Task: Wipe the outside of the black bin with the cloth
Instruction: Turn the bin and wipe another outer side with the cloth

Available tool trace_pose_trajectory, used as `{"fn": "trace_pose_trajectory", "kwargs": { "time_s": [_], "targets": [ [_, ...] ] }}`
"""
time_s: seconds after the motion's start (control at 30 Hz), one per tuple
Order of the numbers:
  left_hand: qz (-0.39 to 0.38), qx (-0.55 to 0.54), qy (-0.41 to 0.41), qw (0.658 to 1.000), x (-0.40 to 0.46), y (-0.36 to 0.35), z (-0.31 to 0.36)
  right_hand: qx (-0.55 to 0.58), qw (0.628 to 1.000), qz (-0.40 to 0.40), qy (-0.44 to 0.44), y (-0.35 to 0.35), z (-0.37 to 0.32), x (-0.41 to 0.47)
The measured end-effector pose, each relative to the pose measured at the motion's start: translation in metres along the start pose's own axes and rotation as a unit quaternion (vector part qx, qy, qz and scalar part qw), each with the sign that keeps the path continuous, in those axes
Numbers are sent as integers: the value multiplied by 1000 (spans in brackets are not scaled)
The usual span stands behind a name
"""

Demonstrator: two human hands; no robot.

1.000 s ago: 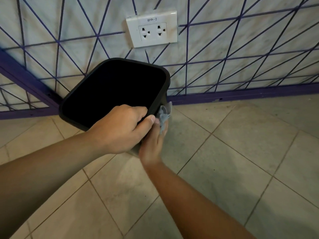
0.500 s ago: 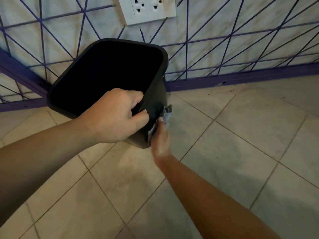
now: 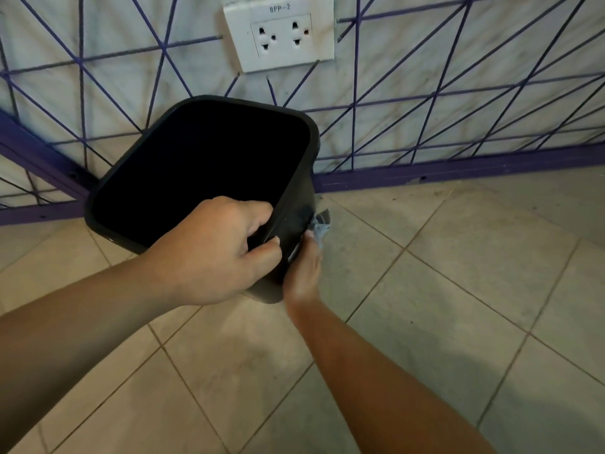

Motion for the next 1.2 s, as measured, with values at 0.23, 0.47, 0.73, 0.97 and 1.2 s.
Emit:
{"fn": "trace_pose_trajectory", "kwargs": {
  "time_s": [0.23, 0.47, 0.73, 0.97, 1.2],
  "targets": [
    [13, 19, -13, 1000, 0, 5, 6, -29, 999, -25, 3, -6, -4, -18],
    [42, 26, -25, 998, 0, 6, 8, -28, 998, 10, -47, -7, -8, 18],
    [45, 49, -43, 997, 2, 8, 7, -56, 997, 5, -55, -6, -17, 25],
    [46, 28, -38, 998, -2, 6, 4, -32, 999, -21, -16, -16, 2, -24],
    [48, 39, -36, 997, -1, 7, 4, -31, 995, -8, -94, -16, -17, 18]
  ]
}}
Point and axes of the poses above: each hand's wrist, its own x-axis towards the middle knuckle, its own y-axis out of the back of the hand, z = x × y, the point moved 4 cm from there along x, towards the middle knuckle, and after that the axes turned 8 degrees about -y, right-handed, at the moved point
